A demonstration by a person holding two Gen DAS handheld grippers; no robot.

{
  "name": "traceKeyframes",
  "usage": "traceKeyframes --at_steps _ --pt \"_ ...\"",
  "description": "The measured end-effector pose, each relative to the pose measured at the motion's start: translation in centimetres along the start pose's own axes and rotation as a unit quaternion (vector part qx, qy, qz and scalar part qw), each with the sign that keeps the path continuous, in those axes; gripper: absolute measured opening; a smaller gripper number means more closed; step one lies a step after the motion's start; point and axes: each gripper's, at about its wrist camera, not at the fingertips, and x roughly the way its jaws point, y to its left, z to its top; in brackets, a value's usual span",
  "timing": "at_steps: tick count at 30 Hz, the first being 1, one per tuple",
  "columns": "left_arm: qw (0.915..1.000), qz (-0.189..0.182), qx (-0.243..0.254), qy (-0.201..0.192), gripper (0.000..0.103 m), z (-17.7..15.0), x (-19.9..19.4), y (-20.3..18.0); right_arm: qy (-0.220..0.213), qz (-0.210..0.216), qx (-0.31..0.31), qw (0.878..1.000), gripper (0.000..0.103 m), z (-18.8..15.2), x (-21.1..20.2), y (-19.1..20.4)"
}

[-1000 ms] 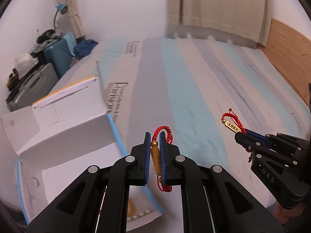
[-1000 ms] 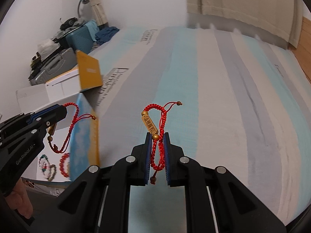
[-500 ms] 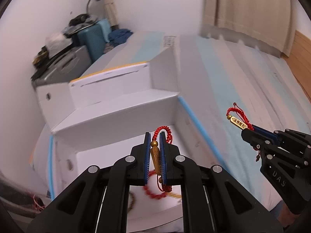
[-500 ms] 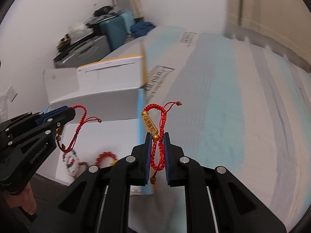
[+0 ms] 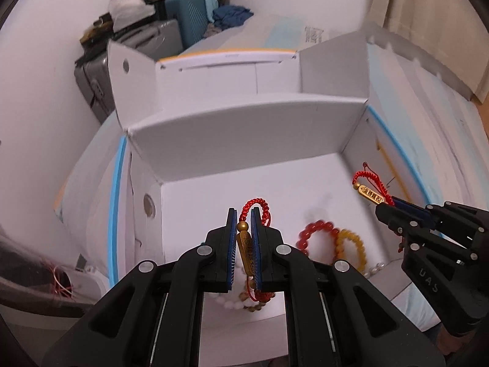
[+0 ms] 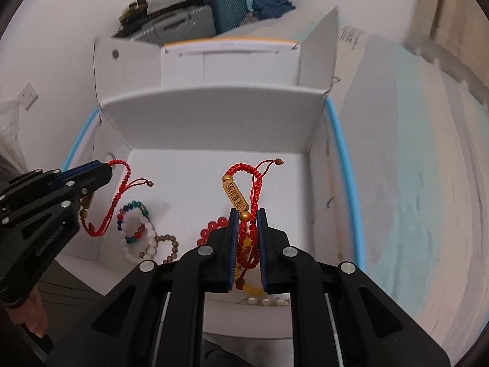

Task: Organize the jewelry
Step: 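Open both tools to drop the red string bracelets in the box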

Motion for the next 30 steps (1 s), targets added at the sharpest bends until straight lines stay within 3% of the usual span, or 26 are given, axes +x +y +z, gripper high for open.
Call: traceKeyframes --at_steps 10,20,22,24,28,30 --pt "0.9994 0.010 -0.015 0.031 0.008 -0.2 2.4 0.9 0.031 -0.013 0.008 0.999 0.013 -0.7 2.9 0.1" --pt "0.9987 0.004 -0.019 0.048 0.010 -1.1 4.2 1.1 0.028 -0.010 0.008 1.000 0.017 -0.4 3.2 0.3" --pt "0.9983 0.002 -0.022 0.053 0.014 -1.2 4.4 1.2 0.029 -0.009 0.009 0.999 0.024 -0.4 3.4 0.3" --pt "0.9984 0.004 -0.023 0.052 0.033 -1.2 4.4 1.4 0.031 -0.010 0.009 0.999 0.030 -0.4 3.6 0.3" --pt "0.9988 0.010 -0.025 0.042 0.043 -1.2 4.0 1.6 0.027 -0.009 0.013 1.000 0.049 -0.6 3.7 0.2" --pt "0.9990 0.009 -0.025 0.035 0.051 -1.2 3.4 1.7 0.025 -0.002 0.013 1.000 0.053 -0.7 3.5 0.2"
